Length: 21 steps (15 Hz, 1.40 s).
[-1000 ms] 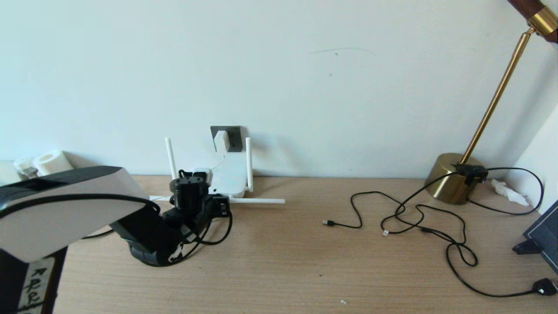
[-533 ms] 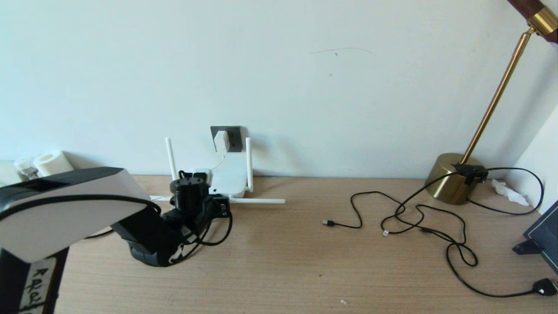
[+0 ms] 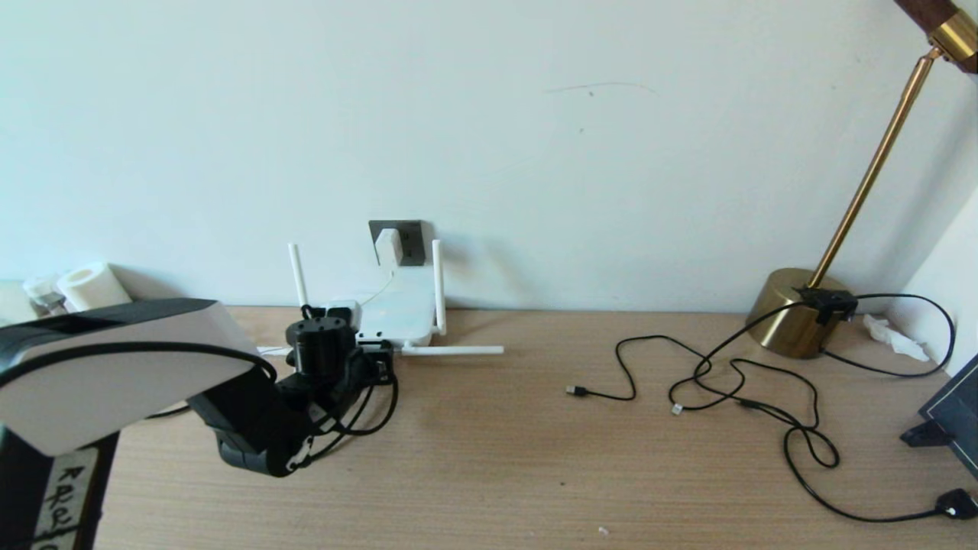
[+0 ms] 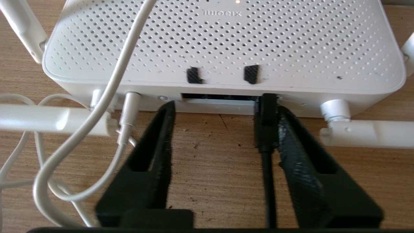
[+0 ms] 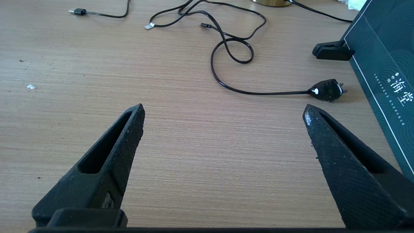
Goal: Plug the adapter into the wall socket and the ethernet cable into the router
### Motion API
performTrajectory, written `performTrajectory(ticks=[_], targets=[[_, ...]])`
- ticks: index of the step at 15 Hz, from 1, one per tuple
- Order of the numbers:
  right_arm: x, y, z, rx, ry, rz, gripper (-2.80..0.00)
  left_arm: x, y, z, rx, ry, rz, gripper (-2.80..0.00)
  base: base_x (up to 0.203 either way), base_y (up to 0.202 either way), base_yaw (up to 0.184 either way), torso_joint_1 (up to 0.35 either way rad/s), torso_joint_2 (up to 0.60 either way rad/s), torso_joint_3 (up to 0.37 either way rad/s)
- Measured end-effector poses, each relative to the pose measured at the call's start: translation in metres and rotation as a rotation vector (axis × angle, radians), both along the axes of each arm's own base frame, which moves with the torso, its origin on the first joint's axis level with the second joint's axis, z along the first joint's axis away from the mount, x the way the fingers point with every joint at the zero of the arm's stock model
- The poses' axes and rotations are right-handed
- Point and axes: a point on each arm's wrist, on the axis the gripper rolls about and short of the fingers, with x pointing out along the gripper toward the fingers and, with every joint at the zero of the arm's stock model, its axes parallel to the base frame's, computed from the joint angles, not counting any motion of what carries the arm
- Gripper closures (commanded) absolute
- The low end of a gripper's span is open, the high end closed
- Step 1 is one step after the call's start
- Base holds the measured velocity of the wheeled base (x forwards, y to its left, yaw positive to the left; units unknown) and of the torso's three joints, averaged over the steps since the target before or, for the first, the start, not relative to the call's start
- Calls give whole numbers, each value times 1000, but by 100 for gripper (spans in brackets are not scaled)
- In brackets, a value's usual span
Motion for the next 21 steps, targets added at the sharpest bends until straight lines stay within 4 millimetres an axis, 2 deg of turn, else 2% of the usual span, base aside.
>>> performTrajectory(ticks=[6, 15, 21], targets=[[0, 0, 0, 0, 0, 0, -280, -20, -1, 7, -5, 2, -30, -280, 0, 0, 0, 0, 0, 0], [0, 0, 0, 0, 1, 0, -280, -87, -24, 42, -24, -28, -137, -280, 0, 0, 0, 0, 0, 0], [0, 0, 0, 0, 0, -1, -280, -115, -22, 64, -38, -71, -151, -280, 0, 0, 0, 0, 0, 0]])
